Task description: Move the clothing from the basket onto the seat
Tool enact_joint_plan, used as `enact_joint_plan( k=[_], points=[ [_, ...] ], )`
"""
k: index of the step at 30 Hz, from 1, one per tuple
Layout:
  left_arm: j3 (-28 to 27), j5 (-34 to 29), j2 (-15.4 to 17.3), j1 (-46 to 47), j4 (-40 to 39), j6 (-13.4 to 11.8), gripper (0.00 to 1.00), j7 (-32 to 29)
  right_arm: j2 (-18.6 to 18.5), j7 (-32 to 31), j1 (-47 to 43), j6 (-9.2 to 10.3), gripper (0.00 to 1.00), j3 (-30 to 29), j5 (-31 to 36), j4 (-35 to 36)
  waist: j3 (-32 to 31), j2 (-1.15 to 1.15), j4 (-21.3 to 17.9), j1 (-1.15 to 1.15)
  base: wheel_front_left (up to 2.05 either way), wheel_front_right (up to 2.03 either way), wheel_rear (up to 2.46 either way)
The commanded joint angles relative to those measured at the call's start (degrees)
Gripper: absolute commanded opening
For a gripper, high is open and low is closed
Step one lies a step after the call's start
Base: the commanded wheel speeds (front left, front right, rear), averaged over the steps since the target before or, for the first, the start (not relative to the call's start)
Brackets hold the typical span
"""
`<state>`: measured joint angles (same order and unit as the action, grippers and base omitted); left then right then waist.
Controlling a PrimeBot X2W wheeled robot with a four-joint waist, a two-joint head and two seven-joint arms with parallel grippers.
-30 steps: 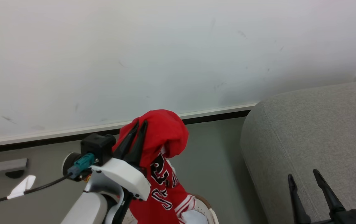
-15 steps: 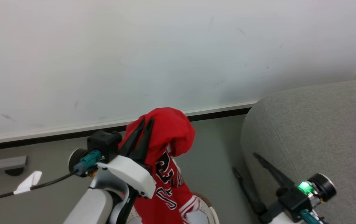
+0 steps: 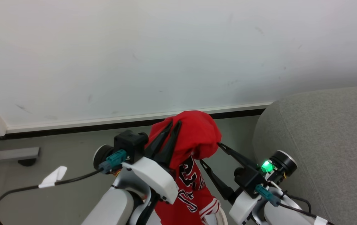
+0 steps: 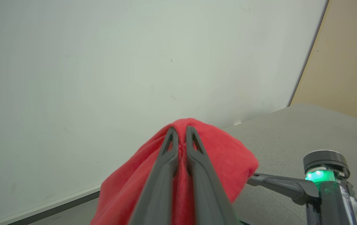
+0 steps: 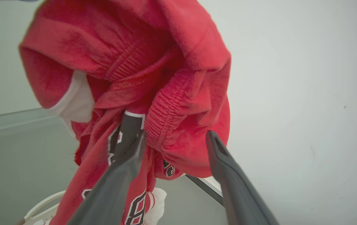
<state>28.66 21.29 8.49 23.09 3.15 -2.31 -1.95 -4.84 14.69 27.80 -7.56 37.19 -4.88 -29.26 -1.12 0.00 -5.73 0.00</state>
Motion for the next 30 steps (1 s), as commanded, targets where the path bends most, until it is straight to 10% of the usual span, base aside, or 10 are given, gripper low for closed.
enact_joint_plan(
  k=[1, 22, 23, 25, 30],
  points=[
    [0.32, -0.20, -0.23, 0.99, -0.36, 0.16, 0.00, 0.07, 0.80, 0.25, 2.17, 0.14, 1.00, -0.35, 1.20, -3.33, 0.08, 0.00, 0.54, 0.00, 0.00, 0.00, 0.00],
    [2.02, 2.04, -1.47, 1.50, -0.09, 0.84, 0.00, 0.39, 1.97, 0.40, 6.65, 0.14, 0.97, 1.85, -4.49, -7.18, 0.62, 0.00, 1.76, 0.00, 0.00, 0.00, 0.00],
    [2.04, 2.15, -1.47, 1.49, -0.07, 0.85, 0.00, 0.44, 2.00, 0.40, 6.69, 0.14, 0.49, 1.70, -4.51, -7.44, 0.60, 0.00, 1.74, 0.00, 0.00, 0.00, 0.00],
    [2.09, 2.34, -1.50, 1.47, -0.04, 0.86, 0.00, 0.54, 2.00, 0.41, 6.53, 0.14, 0.00, 1.28, -5.33, -7.81, 0.56, 0.00, 1.70, 0.00, 0.00, 0.00, 0.00],
    [1.25, 3.28, -1.37, 0.98, 0.73, 0.39, 0.00, 1.01, 1.99, 0.41, 6.46, 0.14, 0.00, 0.18, -7.46, -6.21, 0.60, 0.00, 1.37, 0.00, 0.00, 0.00, 0.00]
  ],
)
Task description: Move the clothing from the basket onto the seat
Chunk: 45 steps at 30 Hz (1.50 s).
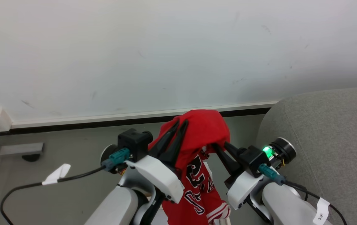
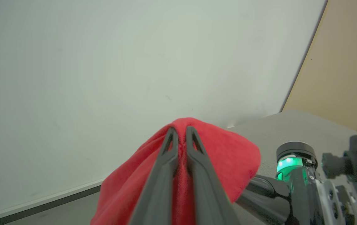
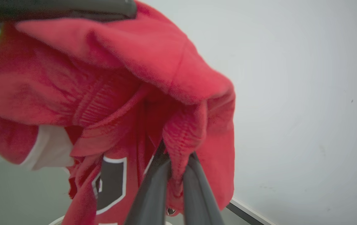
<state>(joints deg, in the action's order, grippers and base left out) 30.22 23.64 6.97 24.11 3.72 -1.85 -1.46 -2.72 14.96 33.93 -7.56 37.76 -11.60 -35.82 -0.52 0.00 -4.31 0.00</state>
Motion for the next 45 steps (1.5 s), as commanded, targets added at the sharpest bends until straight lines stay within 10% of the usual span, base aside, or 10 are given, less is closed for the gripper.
enact_joint_plan(
  k=[1, 5, 9, 30, 45],
  points=[
    [-0.51, 0.94, 0.23, -0.25, 0.43, -0.20, 0.00, 0.74, -0.13, 0.15, 0.14, 0.14, 0.00, -0.74, -1.08, 0.66, -0.01, 0.00, -0.12, 0.00, 0.00, 0.00, 0.00],
    [-0.87, 1.19, 0.45, -0.95, 1.38, -0.48, 0.00, 1.28, -0.11, 0.15, -0.45, 0.14, 0.00, -2.37, -3.11, 1.95, -0.10, 0.00, -0.20, 0.00, 0.00, 0.00, 0.00],
    [-1.05, 1.27, 0.52, -1.47, 2.51, -0.96, 1.00, 1.81, -0.11, 0.15, -0.71, 0.14, 0.00, -3.51, -4.61, 2.25, -0.13, 0.00, 0.03, 0.00, 0.00, 0.00, 0.00],
    [-0.60, 2.07, 1.40, -3.86, 3.75, -2.06, 1.00, 3.12, -0.12, 0.15, 0.66, 0.14, 0.00, -11.18, -2.39, 3.64, -0.18, 0.00, -1.14, 0.00, 0.00, 0.00, 0.00],
    [2.43, 1.98, 1.00, -7.13, 1.67, -1.54, 1.00, 3.68, -5.78, 0.15, -1.58, 0.14, 0.00, -12.28, -2.49, 10.77, 0.38, 0.00, -12.03, 0.00, 0.00, 0.00, 0.00]
  ],
)
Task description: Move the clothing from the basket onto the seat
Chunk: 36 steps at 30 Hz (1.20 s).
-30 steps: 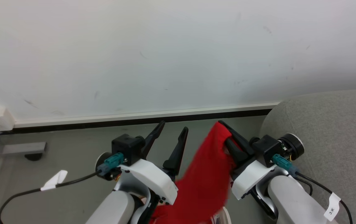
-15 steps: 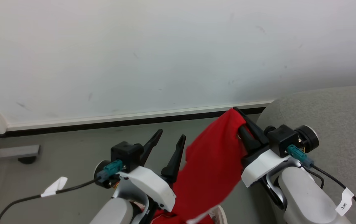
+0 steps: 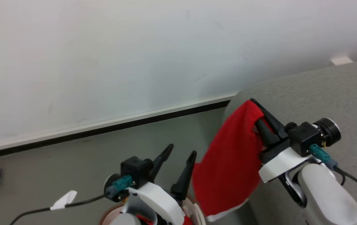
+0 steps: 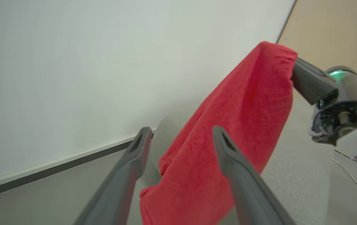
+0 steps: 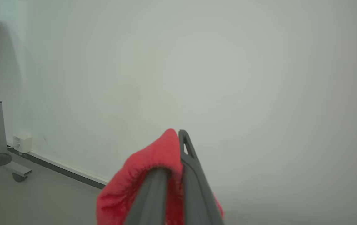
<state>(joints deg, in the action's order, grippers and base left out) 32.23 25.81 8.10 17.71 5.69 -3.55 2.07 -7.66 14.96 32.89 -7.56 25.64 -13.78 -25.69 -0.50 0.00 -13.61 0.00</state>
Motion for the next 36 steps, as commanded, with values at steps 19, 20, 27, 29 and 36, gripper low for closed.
enact_joint_plan(
  k=[19, 20, 27, 29, 36],
  points=[
    [6.49, -2.36, -2.12, 0.37, -2.73, 0.74, 1.00, -1.31, -8.93, -0.89, -3.10, 0.14, 0.00, -5.82, -2.78, 9.87, 4.14, 0.00, -13.17, 0.00, 0.00, 0.00, 0.00],
    [6.66, -2.40, -2.13, 0.60, -2.84, 0.83, 1.00, -1.45, -9.14, -1.05, -3.31, 0.14, 0.00, -6.37, -2.66, 10.37, 4.54, 0.00, -13.18, 0.00, 0.00, 0.00, 0.00],
    [7.79, -3.16, -1.74, 3.32, -3.50, 1.57, 1.00, -2.52, -8.70, -1.53, -4.41, 0.14, 0.00, -10.71, -4.17, 12.43, 8.55, 0.00, -11.66, 0.00, 0.00, 0.00, 0.00],
    [8.17, -3.79, -1.62, 4.40, -3.59, 1.80, 1.00, -2.97, -8.15, -1.57, -3.86, 0.14, 0.00, -12.53, -5.55, 12.29, 10.39, 0.00, -10.81, 0.00, 0.00, 0.00, 0.00],
    [9.36, -6.12, -0.84, 10.20, -4.70, 3.17, 1.00, -5.67, -8.27, -2.85, 5.02, 0.14, 0.00, -18.52, -10.73, 9.67, 19.92, 0.00, -6.99, 0.00, 0.00, 0.00, 0.00]
  ],
)
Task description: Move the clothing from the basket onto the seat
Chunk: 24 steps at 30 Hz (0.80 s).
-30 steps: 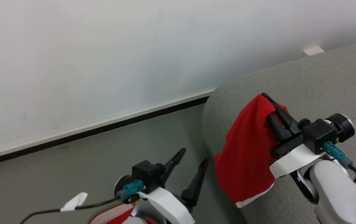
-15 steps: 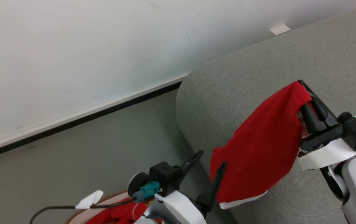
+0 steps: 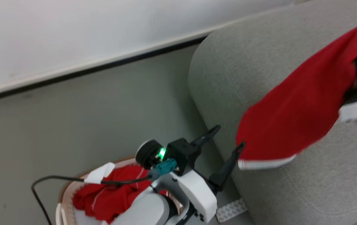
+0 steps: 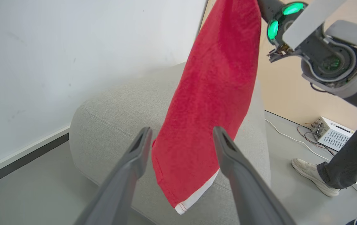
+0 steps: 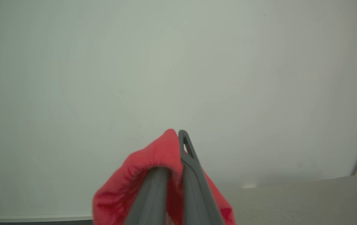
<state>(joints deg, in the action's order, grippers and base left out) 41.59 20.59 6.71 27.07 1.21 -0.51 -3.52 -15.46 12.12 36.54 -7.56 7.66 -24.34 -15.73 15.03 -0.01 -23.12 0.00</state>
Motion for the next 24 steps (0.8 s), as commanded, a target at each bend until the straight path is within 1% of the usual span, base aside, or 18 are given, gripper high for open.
enact_joint_plan(
  k=[1, 3, 8, 12, 16, 19, 24],
  points=[
    [0.09, -1.30, 0.61, 1.87, -0.54, 0.38, 1.00, -0.57, -0.84, -0.41, 3.42, 0.14, 0.00, -1.83, -0.78, -0.80, 6.06, 0.01, 3.09, 0.00, 0.00, 0.00, 0.00],
    [0.26, -1.59, 0.79, 3.88, -0.94, 0.96, 1.00, -1.16, -1.71, -1.07, 8.01, 0.14, 0.00, -4.64, -1.84, -2.28, 9.27, 0.01, 4.14, 0.00, 0.00, 0.00, 0.00],
    [0.39, -2.68, 0.88, 7.76, -1.10, 1.99, 1.00, -1.81, -5.19, -2.46, 19.53, 0.14, 0.00, -12.21, -0.38, -6.80, 15.13, 0.01, 6.54, 0.00, 0.00, 0.00, 0.00],
    [0.08, -2.45, 0.81, 9.15, -0.79, 2.16, 1.00, -1.36, -8.41, -3.28, 27.17, 0.14, 0.00, -17.38, 2.12, -11.63, 17.25, 0.01, 8.12, 0.00, 0.00, 0.00, 0.00],
    [-0.17, -2.19, 0.75, 9.58, -0.59, 1.88, 1.00, -0.71, -10.40, -3.91, 29.91, 0.14, 0.00, -20.88, 6.10, -17.72, 18.55, 0.01, 9.48, 0.00, 0.00, 0.00, 0.00],
    [-0.36, -1.94, 1.08, 9.50, -0.41, 1.70, 1.00, -0.51, -9.62, -3.10, 28.20, 0.14, 0.00, -22.81, 8.67, -23.06, 19.20, 0.01, 9.96, 0.00, 0.00, 0.00, 0.00],
    [-0.54, -1.29, 1.17, 8.59, 0.03, 1.29, 1.00, -0.34, -5.87, -0.54, 23.52, 0.14, 0.00, -26.44, 12.32, -32.87, 19.60, 0.01, 10.23, 0.00, 0.00, 0.00, 0.00]
  ],
)
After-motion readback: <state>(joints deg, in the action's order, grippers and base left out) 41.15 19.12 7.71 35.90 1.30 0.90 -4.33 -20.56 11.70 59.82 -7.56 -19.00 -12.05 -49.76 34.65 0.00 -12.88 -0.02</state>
